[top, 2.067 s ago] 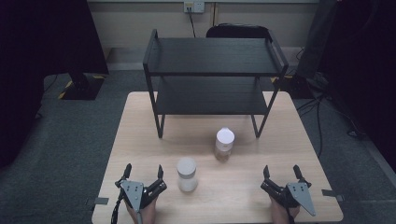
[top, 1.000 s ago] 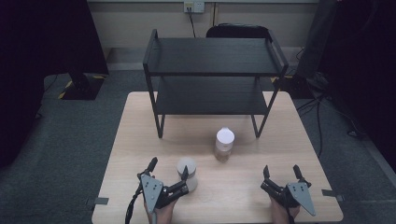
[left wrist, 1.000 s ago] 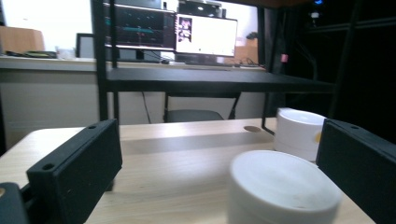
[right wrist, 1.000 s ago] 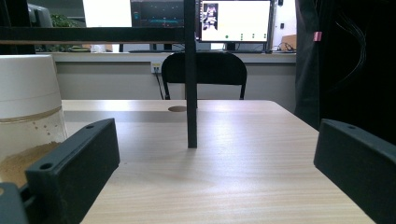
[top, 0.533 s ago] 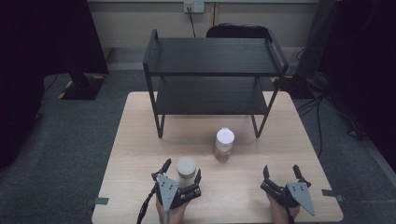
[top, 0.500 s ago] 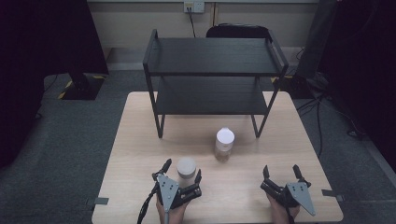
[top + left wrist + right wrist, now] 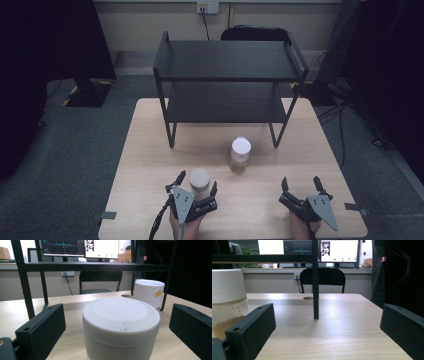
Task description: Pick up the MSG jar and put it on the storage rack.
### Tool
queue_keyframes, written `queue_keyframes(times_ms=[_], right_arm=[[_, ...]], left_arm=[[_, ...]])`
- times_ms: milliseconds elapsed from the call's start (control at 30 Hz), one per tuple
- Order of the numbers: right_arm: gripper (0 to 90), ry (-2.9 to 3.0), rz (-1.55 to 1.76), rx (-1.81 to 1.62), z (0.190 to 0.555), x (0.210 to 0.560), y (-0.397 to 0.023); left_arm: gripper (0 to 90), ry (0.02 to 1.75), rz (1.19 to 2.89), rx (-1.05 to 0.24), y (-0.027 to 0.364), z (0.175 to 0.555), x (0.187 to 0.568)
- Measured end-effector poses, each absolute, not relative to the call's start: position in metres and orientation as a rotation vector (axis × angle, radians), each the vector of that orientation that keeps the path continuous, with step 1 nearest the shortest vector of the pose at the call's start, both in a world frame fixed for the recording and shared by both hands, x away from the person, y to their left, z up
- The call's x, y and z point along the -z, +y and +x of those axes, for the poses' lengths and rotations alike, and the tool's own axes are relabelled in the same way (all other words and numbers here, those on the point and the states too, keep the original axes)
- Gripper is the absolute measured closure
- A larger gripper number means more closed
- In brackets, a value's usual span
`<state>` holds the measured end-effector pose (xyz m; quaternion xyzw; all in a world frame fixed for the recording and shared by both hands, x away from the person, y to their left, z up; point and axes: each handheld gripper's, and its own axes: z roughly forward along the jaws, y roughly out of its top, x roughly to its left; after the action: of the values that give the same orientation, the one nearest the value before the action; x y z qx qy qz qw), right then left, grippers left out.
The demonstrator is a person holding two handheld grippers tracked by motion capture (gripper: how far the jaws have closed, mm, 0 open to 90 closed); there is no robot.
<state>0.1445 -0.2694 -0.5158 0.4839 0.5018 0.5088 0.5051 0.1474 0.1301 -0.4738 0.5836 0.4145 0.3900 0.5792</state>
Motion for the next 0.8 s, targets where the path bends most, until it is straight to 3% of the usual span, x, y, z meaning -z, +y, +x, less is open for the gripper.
queue_keyframes(times_ms=[200, 500, 667, 800], right_arm=[[0.0, 1.209, 1.168, -1.226, 0.1445, 0.5158, -0.2690], [0.0, 1.208, 1.169, -1.225, 0.1445, 0.5158, -0.2688], [0.0, 1.208, 1.170, -1.224, 0.1445, 0.5158, -0.2686], [0.0, 1.207, 1.170, -1.224, 0.1445, 0.5158, -0.2685]], left_arm=[[0.1, 0.987, 1.362, -0.903, 0.1290, 0.1500, 0.4757], [6.9, 0.982, 1.384, -0.884, 0.1313, 0.1531, 0.4756], [15.7, 0.983, 1.393, -0.871, 0.1335, 0.1532, 0.4766], [29.6, 0.973, 1.401, -0.862, 0.1359, 0.1530, 0.4772]])
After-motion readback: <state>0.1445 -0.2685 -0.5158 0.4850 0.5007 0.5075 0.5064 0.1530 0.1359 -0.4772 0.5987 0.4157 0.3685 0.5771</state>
